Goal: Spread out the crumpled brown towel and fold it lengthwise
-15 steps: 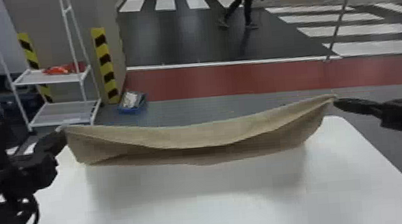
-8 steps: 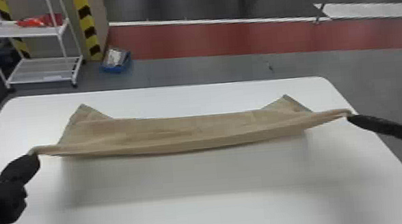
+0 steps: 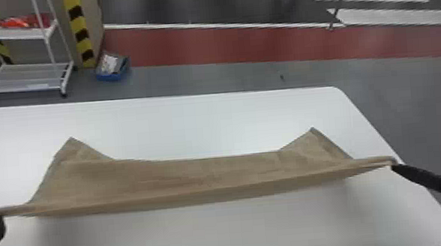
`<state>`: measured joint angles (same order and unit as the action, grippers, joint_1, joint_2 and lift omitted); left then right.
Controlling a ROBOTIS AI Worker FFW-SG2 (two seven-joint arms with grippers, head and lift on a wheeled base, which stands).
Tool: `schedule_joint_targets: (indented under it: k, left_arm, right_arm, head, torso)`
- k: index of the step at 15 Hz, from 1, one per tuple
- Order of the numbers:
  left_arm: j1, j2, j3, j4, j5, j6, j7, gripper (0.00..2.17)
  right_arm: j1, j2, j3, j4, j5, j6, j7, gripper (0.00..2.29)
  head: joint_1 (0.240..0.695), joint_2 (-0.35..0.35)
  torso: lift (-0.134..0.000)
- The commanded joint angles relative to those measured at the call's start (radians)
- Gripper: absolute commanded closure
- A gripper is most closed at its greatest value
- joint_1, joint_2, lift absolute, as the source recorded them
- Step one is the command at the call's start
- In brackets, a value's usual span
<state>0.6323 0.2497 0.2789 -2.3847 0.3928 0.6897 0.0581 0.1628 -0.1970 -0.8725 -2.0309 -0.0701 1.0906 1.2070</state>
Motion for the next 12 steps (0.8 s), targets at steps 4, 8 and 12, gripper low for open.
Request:
schedule_joint_targets:
  k: [4,8,12]
  left_arm:
    - [-0.324,0.014,-0.003,0.113,0.012,0.043,0.02,1.37]
    - [-0.692,0.048,-0.104,0.414,0.001,0.043,0.032,1.37]
    - [-1.063,0.039,-0.21,0.777,0.008,-0.074,-0.09,1.36]
  right_arm:
    - [-0.355,-0.038,0.15,0.175,0.156,0.019,-0.049,1.27]
    - [-0.634,-0.036,0.343,0.463,0.263,-0.223,-0.184,1.27]
    - [-0.865,-0.039,0.395,0.744,0.308,-0.493,-0.308,1.27]
  head:
    - [0.695,-0.155]
    - [0.693,-0.102]
    - [0.523,-0.069]
  torso:
    - [-0.124]
    - [-0.124]
    - [-0.124]
